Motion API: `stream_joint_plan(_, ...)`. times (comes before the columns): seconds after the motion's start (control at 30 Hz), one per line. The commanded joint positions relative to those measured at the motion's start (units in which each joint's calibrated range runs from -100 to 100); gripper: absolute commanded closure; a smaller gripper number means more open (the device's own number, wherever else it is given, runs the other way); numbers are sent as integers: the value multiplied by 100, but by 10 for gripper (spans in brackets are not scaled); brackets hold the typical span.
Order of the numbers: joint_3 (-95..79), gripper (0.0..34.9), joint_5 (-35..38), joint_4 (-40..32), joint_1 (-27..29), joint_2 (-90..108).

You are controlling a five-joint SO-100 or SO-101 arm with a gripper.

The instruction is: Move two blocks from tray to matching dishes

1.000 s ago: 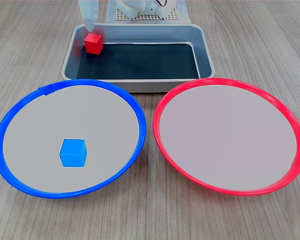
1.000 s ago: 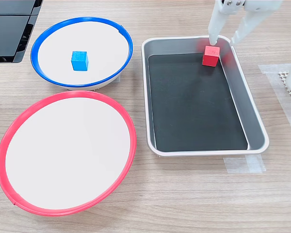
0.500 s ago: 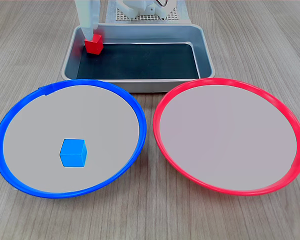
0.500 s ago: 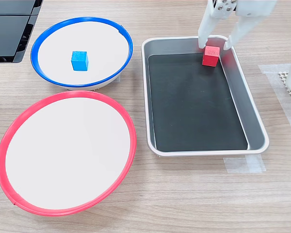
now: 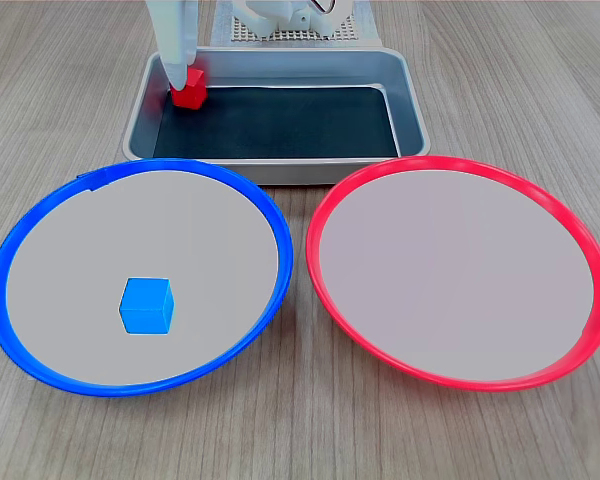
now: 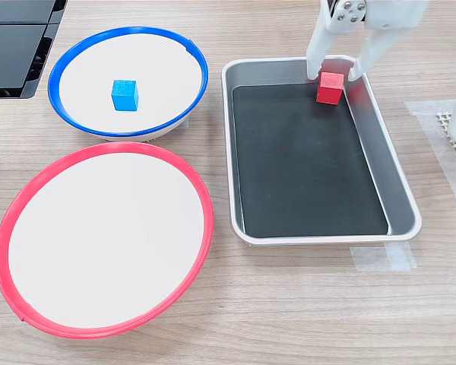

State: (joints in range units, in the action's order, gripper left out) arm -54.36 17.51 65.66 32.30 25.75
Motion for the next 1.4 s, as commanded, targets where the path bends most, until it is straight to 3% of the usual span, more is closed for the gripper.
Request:
stream_joint_plan(0.0,188,203,39,91,-25,-12)
stream_joint_plan(0.5,-259,212,24,-561,-110,-123)
stream_joint_plan(0.6,-304,263,24,-710,-167,-148)
stream_joint_plan(0.67,-286,346,20,-776,-251,-165)
stream_joint_plan(0.77,-58,347,-98,-792,-477,-216)
stream_joint_plan(0.9,852,347,-586,-644,-1550,-387)
stream_joint_plan(1.0,1735,347,-977,-668,-2708,-668)
stream_joint_plan(1.13,2800,347,-1338,-1213,-4016,-1163)
stream_joint_plan(1.23,3255,347,-1421,-1882,-4628,-1726)
stream_joint_plan(1.37,3419,347,-1387,-2782,-5032,-2596)
